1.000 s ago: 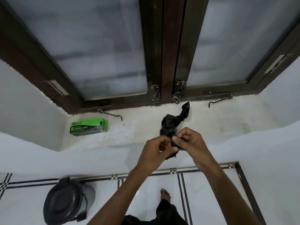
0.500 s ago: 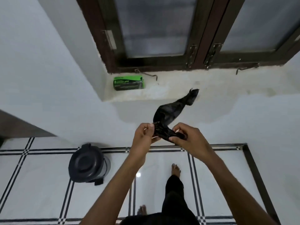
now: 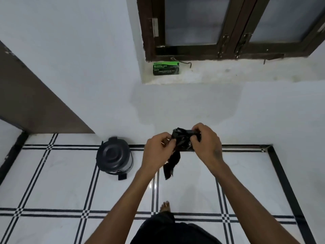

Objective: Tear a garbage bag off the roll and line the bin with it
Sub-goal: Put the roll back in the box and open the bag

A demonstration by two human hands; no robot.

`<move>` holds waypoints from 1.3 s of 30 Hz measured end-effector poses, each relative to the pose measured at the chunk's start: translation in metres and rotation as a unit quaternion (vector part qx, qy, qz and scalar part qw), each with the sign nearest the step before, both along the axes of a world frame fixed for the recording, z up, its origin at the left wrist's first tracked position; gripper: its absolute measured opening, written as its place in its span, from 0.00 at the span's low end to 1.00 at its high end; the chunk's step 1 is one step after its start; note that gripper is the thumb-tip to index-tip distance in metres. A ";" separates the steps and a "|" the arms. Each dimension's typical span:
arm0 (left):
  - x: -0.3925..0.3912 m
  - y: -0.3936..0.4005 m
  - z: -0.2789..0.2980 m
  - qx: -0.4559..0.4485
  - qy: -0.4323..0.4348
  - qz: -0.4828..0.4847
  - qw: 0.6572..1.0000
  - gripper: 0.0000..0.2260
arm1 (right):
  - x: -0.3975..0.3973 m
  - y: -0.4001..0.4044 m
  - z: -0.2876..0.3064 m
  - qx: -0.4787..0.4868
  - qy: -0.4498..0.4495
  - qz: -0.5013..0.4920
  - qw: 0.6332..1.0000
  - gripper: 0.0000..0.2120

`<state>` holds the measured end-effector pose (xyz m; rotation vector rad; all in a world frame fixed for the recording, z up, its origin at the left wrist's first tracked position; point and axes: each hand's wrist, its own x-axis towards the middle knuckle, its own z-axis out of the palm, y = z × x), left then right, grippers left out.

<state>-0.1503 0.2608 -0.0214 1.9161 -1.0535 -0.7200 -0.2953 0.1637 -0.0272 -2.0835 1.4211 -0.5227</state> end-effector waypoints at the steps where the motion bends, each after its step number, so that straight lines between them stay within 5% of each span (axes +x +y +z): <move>1: -0.002 0.008 0.006 -0.020 0.058 0.020 0.998 0.06 | -0.002 0.009 0.002 -0.008 0.018 0.024 1.000 0.09; 6: -0.024 0.051 0.022 -0.075 0.255 0.147 0.953 0.06 | -0.009 0.060 -0.002 0.003 0.078 0.121 0.990 0.12; 11: -0.040 0.101 0.014 -0.065 0.354 0.240 0.902 0.07 | -0.013 0.121 -0.011 -0.031 -0.026 0.136 0.990 0.11; 14: -0.035 0.135 0.005 -0.093 0.310 0.243 0.914 0.06 | -0.010 0.143 -0.004 0.082 -0.021 0.141 0.986 0.10; 19: -0.009 0.189 -0.003 -0.074 0.065 0.182 0.978 0.10 | 0.009 0.169 0.010 0.221 -0.131 0.079 0.963 0.12; 26: 0.042 0.249 -0.012 -0.019 -0.173 0.047 0.984 0.11 | 0.070 0.211 0.011 0.167 -0.167 0.115 0.965 0.11; 31: 0.114 0.280 -0.008 0.022 -0.124 0.140 0.982 0.12 | 0.129 0.240 0.010 0.138 -0.114 0.161 0.971 0.02; 39: 0.215 0.311 -0.003 -0.051 -0.033 0.229 0.971 0.11 | 0.205 0.275 0.001 0.171 -0.085 0.298 0.935 0.17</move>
